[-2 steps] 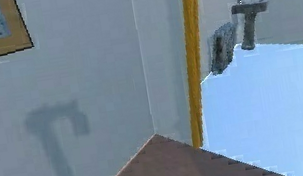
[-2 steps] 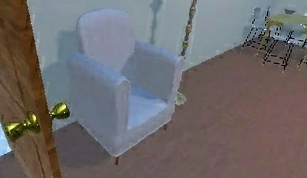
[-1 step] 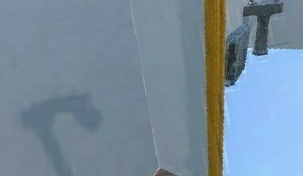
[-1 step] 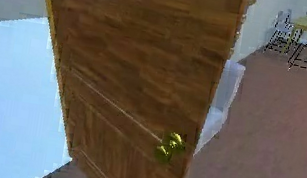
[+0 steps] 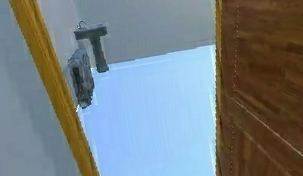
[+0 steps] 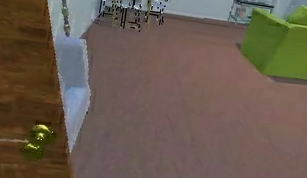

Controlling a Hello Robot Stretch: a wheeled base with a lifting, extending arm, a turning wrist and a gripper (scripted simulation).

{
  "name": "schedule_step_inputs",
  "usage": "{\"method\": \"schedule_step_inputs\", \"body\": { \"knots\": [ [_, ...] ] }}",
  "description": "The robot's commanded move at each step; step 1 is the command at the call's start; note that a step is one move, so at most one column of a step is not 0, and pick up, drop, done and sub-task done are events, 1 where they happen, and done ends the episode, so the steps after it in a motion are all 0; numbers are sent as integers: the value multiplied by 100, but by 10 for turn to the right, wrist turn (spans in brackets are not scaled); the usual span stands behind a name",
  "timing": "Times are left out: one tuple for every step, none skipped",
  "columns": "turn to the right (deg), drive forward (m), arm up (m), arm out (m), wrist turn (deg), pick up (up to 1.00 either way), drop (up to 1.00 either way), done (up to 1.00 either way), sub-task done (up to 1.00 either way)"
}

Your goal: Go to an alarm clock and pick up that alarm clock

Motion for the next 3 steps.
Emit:
{"method": "schedule_step_inputs", "body": {
  "knots": [
    [0, 100, 0, 0, 0, 0, 0, 0, 0],
    [90, 0, 0, 0, 0, 0, 0, 0, 0],
    [0, 25, 0, 0, 0, 0, 0, 0, 0]
  ]
}}
